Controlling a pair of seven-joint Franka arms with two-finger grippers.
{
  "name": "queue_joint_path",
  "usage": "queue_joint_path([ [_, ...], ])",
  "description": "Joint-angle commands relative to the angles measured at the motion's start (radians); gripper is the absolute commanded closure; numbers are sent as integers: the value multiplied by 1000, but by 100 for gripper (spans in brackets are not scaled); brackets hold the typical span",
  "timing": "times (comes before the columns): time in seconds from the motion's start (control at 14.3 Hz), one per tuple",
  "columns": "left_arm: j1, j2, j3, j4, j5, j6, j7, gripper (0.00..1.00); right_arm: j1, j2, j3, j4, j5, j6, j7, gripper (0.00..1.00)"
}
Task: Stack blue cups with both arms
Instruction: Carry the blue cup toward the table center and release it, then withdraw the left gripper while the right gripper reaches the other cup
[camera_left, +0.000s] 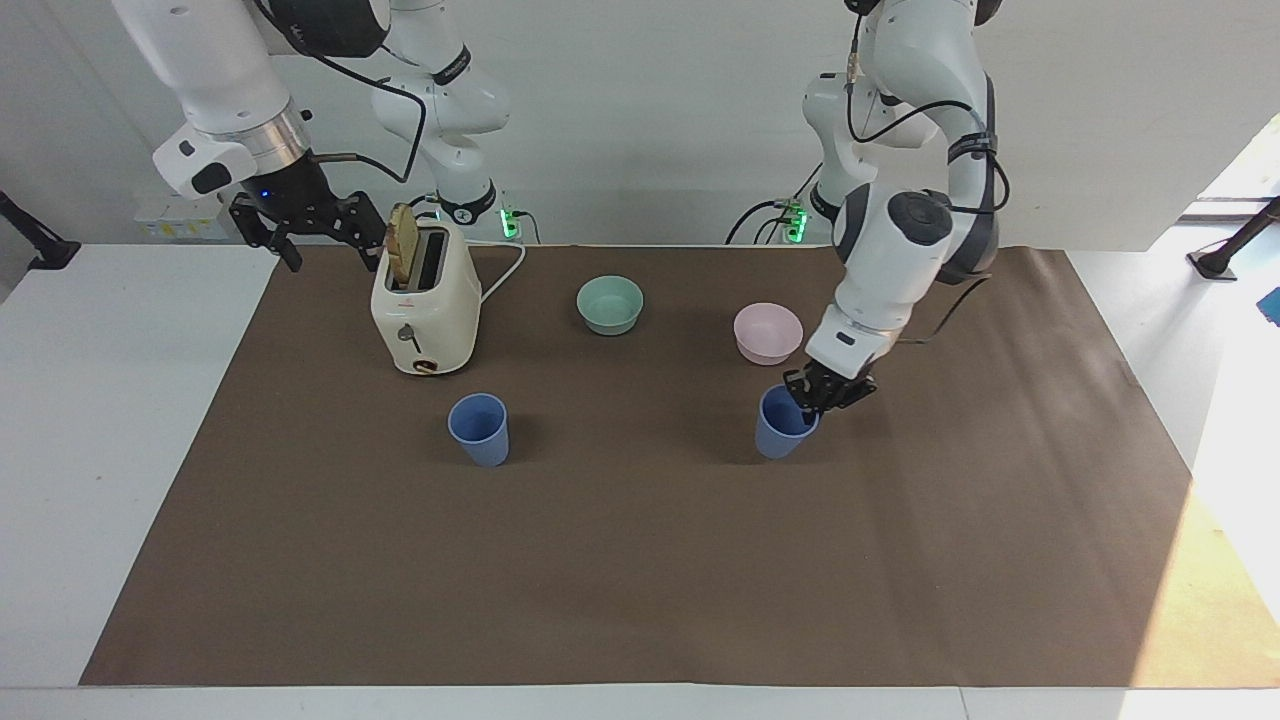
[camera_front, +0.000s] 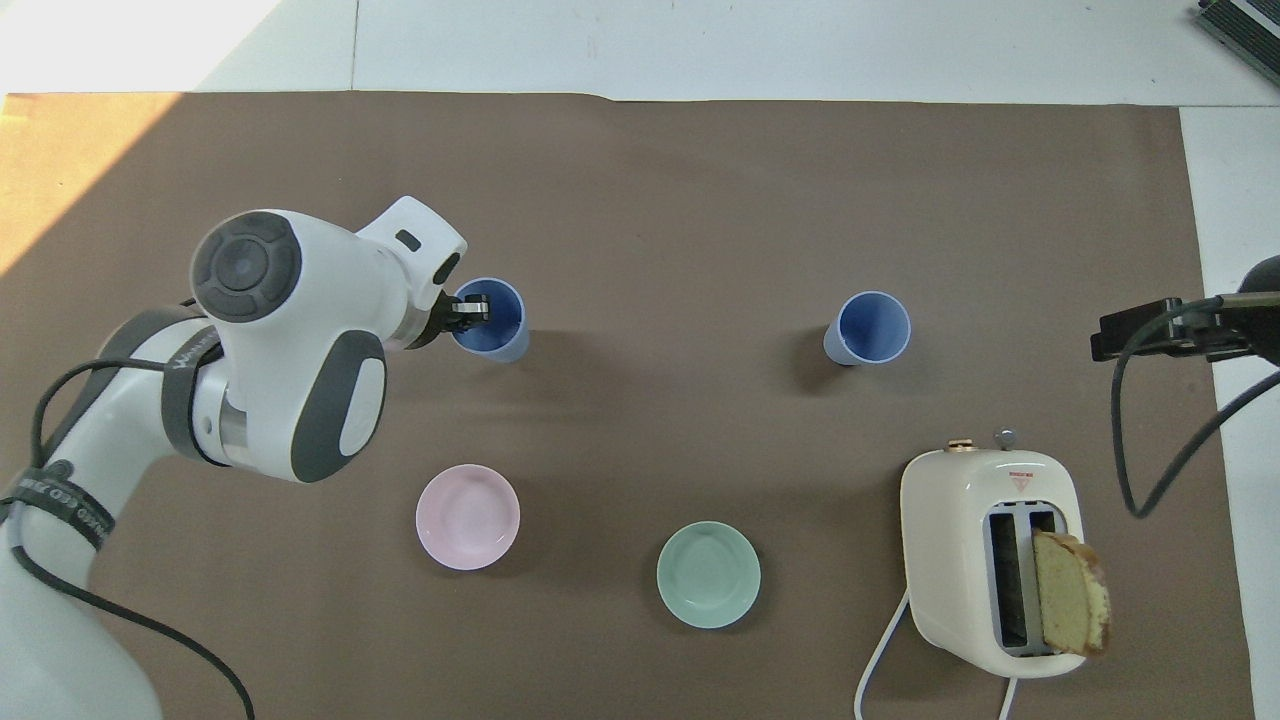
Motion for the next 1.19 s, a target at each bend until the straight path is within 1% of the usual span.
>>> queue_joint_path([
  [0.0,-61,-26,20,-45,-7,30,-60,100,-11,-24,7,-27,8,13,-3,0],
  [0.14,-107,9,20,-54,-7,62,-80,100,-11,-22,8,-26,14,23,-2,0],
  [0.21,-112,6,20,-72,-7,81,-88,100,-8,-22,8,-24,14,24,0,0],
  [0.28,-114,4,19,-74,-7,82,-91,98,-4,-22,8,-24,13,24,3,0],
  [0.35,-115,3,17,-75,-7,78,-94,78,-4,-22,10,-24,13,24,1,0],
  [0.42,-121,1,16,-75,-8,72,-92,49,-4,-22,10,-24,13,25,-3,0],
  [0.49,-123,3,17,-72,-8,70,-77,8,-2,-22,10,-24,13,25,-9,0],
  [0.56,-122,4,19,-65,-8,67,-70,0,0,-22,10,-23,13,25,-9,0],
  [0.7,-114,3,20,-49,-5,64,-69,0,0,-22,10,-24,13,25,-9,0],
  [0.77,-106,-12,28,-46,1,55,-66,0,0,-22,10,-24,13,25,-9,0],
  [0.84,-94,-34,34,-32,4,29,-53,0,0,-22,10,-24,13,25,-9,0],
  [0.91,-60,-57,36,-20,4,-18,-7,0,0,-22,11,-24,13,25,-9,0],
  [1.12,45,-159,36,-8,4,-147,168,0,0,-24,11,-26,14,25,-9,0],
])
